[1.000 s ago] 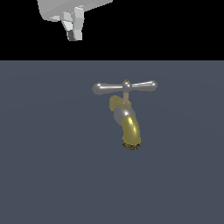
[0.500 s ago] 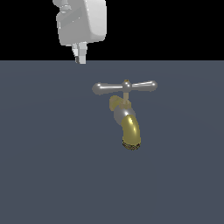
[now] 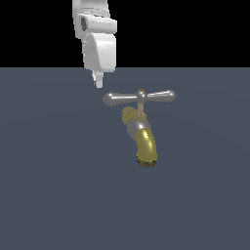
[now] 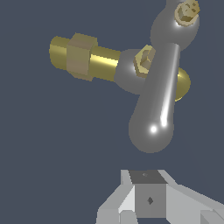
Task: Turn on the faucet by rotating a designated handle.
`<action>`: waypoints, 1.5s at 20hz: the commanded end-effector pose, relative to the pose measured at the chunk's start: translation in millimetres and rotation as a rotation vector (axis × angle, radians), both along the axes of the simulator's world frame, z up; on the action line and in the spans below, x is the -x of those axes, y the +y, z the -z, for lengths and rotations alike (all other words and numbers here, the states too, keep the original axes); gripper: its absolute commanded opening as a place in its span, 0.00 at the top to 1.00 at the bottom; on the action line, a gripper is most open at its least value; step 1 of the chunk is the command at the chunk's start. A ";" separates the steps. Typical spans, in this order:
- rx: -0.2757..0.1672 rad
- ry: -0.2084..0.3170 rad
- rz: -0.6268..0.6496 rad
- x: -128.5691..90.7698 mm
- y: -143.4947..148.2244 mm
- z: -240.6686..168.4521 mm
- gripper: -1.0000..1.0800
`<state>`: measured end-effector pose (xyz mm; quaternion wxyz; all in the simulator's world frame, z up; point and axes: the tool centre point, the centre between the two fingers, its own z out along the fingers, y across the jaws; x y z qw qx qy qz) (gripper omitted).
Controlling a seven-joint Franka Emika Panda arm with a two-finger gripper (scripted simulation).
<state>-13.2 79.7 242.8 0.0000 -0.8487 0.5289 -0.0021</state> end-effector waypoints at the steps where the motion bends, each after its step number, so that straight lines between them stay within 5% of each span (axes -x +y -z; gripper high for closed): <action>1: 0.000 0.000 0.051 -12.0 -3.0 11.1 1.00; 15: -0.002 0.003 0.207 -48.1 -17.6 44.5 1.00; 23: -0.002 0.003 0.208 -48.5 -17.9 44.3 1.00; 30: -0.002 0.003 0.208 -28.0 -20.9 44.4 1.00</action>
